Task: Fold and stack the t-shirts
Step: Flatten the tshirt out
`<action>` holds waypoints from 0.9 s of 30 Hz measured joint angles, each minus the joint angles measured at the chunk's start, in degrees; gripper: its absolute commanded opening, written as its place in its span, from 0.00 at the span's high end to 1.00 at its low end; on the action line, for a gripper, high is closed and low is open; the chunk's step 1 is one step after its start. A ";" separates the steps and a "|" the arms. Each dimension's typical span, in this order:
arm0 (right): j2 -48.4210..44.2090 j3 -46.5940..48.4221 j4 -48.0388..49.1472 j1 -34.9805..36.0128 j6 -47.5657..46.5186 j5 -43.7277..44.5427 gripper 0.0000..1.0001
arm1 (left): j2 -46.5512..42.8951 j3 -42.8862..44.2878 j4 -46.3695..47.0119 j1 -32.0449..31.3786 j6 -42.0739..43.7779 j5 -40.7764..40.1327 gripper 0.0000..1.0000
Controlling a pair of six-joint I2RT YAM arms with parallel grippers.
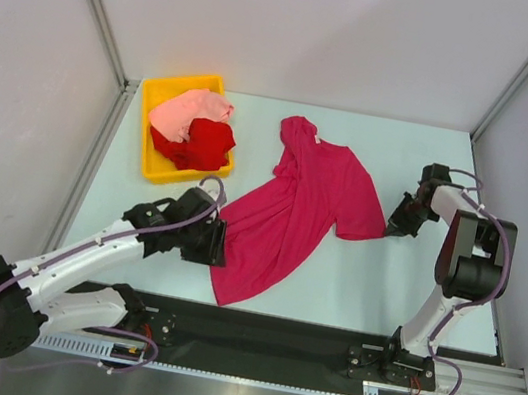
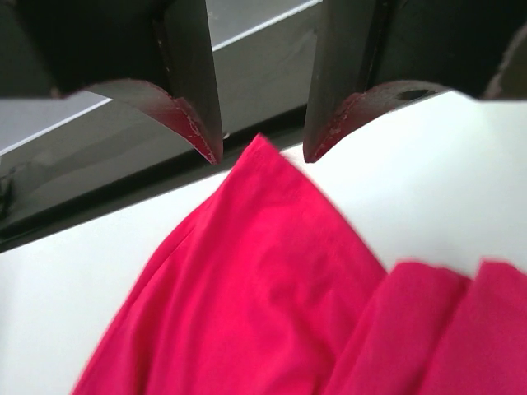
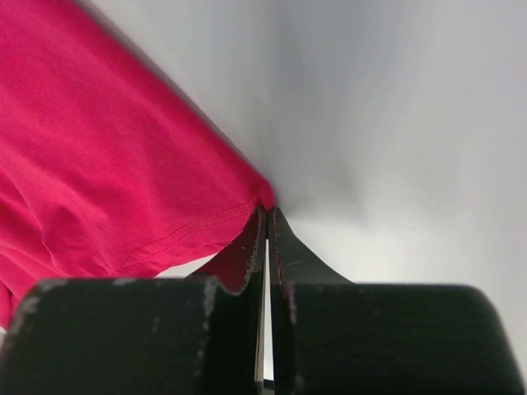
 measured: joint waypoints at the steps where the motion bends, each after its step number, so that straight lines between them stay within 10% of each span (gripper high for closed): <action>1: -0.11 -0.11 0.02 0.00 0.00 -0.02 1.00 | -0.13 -1.25 -0.33 -0.57 -0.66 0.11 0.50; 8: -1.09 -1.53 0.02 0.00 0.00 -0.83 1.00 | 0.22 -6.49 -1.53 -6.64 -5.81 1.40 0.34; 27: -1.55 -2.10 0.07 0.07 -0.02 -2.16 1.00 | 25.73 8.41 -6.27 -35.41 5.79 -22.40 0.41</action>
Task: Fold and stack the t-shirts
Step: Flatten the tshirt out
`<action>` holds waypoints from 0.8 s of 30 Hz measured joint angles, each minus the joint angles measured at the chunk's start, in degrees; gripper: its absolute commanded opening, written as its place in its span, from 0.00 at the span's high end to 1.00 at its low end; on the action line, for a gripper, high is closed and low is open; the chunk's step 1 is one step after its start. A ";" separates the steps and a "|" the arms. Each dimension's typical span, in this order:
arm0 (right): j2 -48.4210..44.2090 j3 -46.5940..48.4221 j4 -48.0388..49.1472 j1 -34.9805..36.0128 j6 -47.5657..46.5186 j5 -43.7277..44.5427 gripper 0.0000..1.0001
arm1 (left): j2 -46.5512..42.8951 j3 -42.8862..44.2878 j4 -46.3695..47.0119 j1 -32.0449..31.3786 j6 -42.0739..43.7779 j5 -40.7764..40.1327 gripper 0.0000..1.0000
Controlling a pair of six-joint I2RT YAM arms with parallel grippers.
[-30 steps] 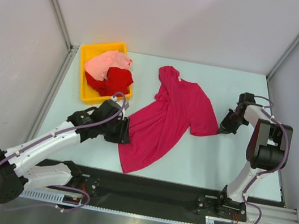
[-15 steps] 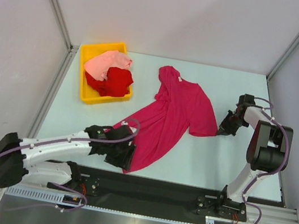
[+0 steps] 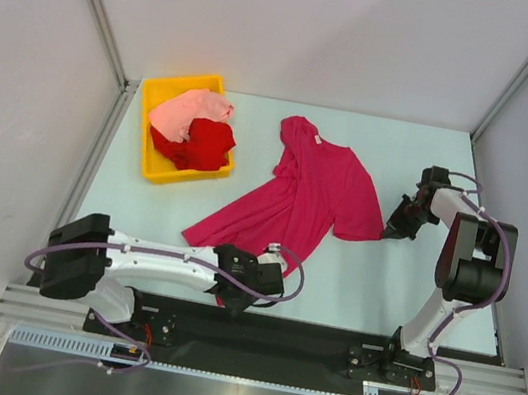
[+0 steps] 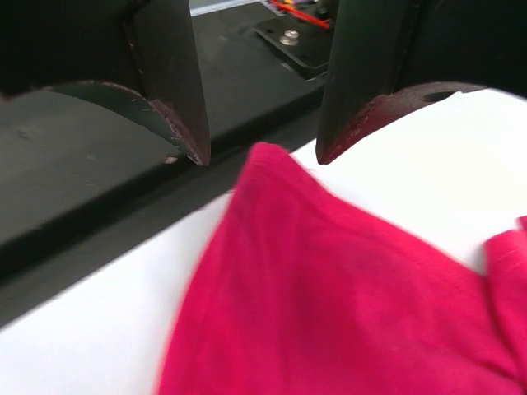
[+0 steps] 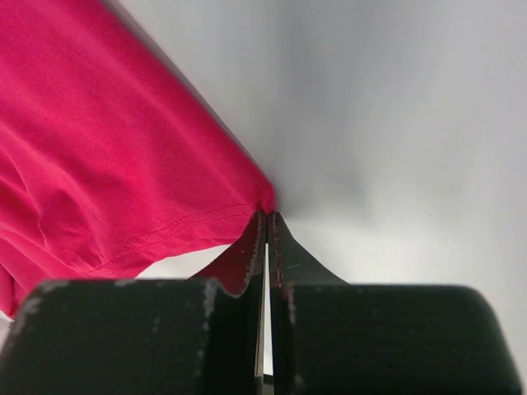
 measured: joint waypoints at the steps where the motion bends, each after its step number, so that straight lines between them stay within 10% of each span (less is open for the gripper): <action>1: -0.02 -0.02 0.02 0.00 0.00 -0.04 1.00 | 0.20 0.00 -0.39 -0.02 0.17 -0.63 0.43; 24: -0.50 -0.17 0.15 0.00 0.02 -1.31 1.00 | 3.28 -0.70 1.57 -0.22 2.10 1.49 0.55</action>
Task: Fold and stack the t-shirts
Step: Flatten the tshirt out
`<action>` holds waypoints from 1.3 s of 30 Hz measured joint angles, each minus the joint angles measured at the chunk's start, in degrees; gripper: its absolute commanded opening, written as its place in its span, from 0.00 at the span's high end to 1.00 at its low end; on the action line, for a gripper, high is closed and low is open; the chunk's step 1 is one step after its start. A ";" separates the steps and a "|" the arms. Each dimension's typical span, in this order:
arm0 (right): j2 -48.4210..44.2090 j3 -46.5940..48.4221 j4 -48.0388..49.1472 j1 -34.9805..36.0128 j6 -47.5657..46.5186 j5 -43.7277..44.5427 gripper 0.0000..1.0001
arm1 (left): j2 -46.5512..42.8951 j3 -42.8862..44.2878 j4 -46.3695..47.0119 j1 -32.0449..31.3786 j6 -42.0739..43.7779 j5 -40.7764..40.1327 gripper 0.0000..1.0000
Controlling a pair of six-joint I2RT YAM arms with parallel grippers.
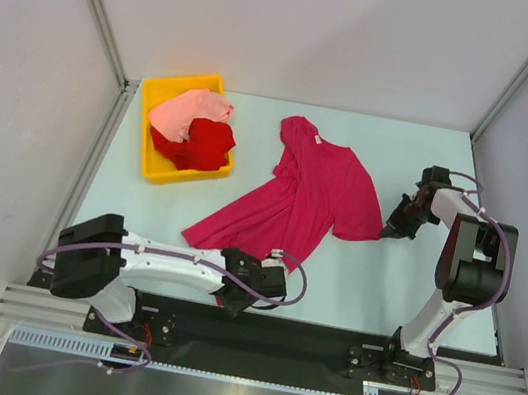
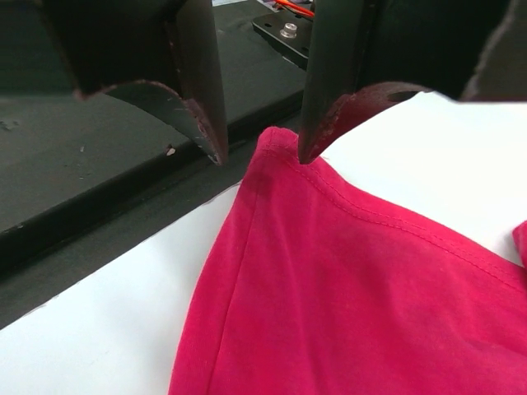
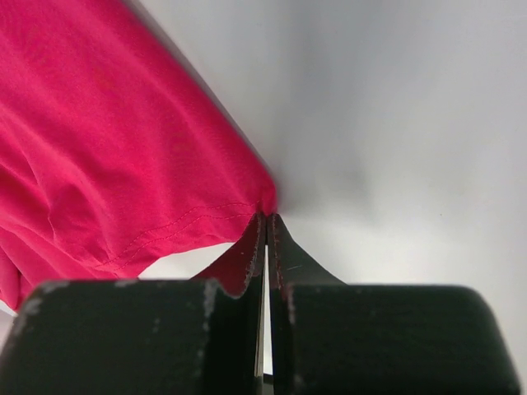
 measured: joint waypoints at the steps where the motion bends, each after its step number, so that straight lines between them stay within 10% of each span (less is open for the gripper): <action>1: 0.00 0.02 0.00 0.00 0.00 0.00 1.00 | 0.17 -0.15 0.04 -0.02 0.00 0.15 0.55; 15: 0.00 0.00 0.00 -0.02 0.00 0.00 1.00 | 2.45 -1.49 0.11 -0.04 -0.26 0.15 0.73; 19: -0.31 0.00 -0.11 -0.07 0.37 0.02 1.00 | 2.21 -1.01 -0.87 -0.04 -1.27 -1.18 1.00; 31: -13.33 6.45 -2.21 -6.47 12.33 0.20 1.00 | -4.13 17.62 -16.50 1.14 -6.03 -16.02 1.00; 39: -24.02 22.43 -3.10 -8.48 17.29 0.59 1.00 | -13.60 30.69 -22.62 12.68 -6.25 -27.41 1.00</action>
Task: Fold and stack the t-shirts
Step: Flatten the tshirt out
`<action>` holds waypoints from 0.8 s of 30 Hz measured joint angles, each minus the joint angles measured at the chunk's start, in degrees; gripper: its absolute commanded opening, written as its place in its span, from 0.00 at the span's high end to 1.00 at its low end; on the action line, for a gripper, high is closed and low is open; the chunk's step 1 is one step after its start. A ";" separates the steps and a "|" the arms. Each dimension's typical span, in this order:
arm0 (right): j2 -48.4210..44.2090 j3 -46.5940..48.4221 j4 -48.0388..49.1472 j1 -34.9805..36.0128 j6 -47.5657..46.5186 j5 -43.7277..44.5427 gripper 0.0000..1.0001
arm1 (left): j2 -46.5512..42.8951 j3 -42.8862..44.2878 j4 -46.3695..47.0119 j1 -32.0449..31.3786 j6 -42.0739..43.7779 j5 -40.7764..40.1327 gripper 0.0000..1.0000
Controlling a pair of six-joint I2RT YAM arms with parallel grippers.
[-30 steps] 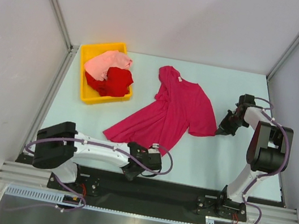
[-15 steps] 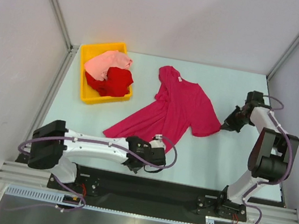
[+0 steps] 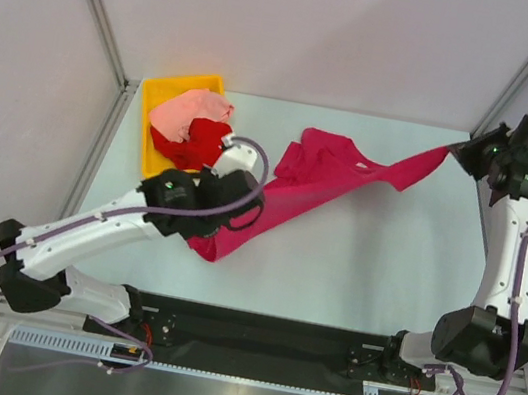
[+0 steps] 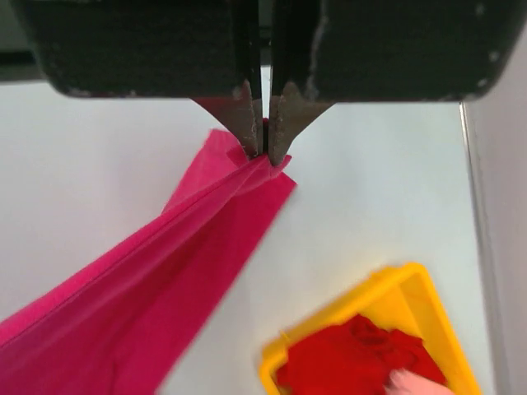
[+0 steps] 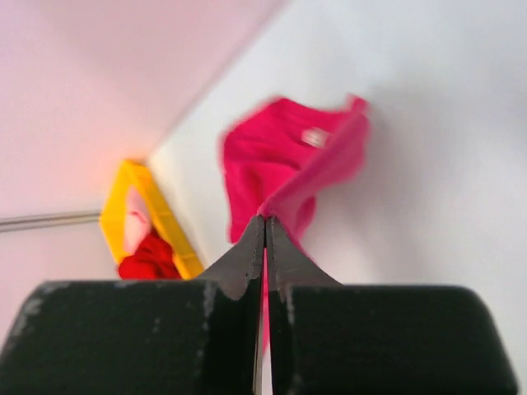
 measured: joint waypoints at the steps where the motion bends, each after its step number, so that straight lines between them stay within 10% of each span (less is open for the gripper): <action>1: -0.50 2.16 -0.31 0.11 0.33 -0.20 1.00 | -0.61 1.49 0.42 1.25 1.09 -0.70 1.00; 11: -1.33 17.70 -1.66 -0.98 6.08 -2.78 1.00 | 0.83 18.01 11.30 6.12 20.98 -8.72 1.00; 24: -2.56 28.48 8.37 -3.13 7.06 -1.51 1.00 | -1.42 20.81 54.64 6.88 58.29 -11.96 1.00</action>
